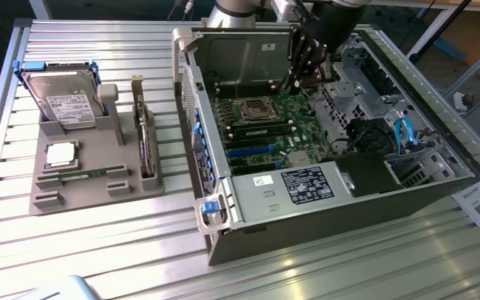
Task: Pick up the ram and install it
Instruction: 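Press down the ram until it locks into place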
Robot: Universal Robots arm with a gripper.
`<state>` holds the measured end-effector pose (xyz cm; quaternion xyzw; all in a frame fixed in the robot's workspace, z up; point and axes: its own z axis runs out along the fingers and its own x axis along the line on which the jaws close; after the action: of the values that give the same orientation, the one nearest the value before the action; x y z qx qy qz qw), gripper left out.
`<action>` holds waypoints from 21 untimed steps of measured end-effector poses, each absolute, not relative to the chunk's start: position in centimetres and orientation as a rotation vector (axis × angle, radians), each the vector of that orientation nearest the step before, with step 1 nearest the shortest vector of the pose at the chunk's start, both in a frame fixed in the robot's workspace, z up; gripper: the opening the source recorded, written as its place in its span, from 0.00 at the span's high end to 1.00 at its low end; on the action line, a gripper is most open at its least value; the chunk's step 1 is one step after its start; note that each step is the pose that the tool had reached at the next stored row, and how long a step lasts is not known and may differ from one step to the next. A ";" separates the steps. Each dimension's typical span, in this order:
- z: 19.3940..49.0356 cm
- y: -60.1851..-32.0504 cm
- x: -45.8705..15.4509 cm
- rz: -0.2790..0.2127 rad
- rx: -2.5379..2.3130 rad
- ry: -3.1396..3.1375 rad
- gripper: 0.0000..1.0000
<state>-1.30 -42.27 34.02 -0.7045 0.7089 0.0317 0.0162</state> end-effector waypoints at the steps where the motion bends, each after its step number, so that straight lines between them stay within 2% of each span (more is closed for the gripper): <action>1: 34.0 -42.3 -1.3 0.099 -2.191 2.204 0.81; 2: 34.0 -42.3 -1.3 0.099 -2.191 2.204 0.82; 3: 34.0 -42.3 -1.3 0.099 -2.191 2.204 0.89; 12: 34.0 -42.3 -1.3 0.099 -2.191 2.204 0.90; 21: 34.0 -42.3 3.0 0.099 -2.190 2.204 0.90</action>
<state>3.03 -42.32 33.97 -0.7045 0.7088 0.0319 0.0163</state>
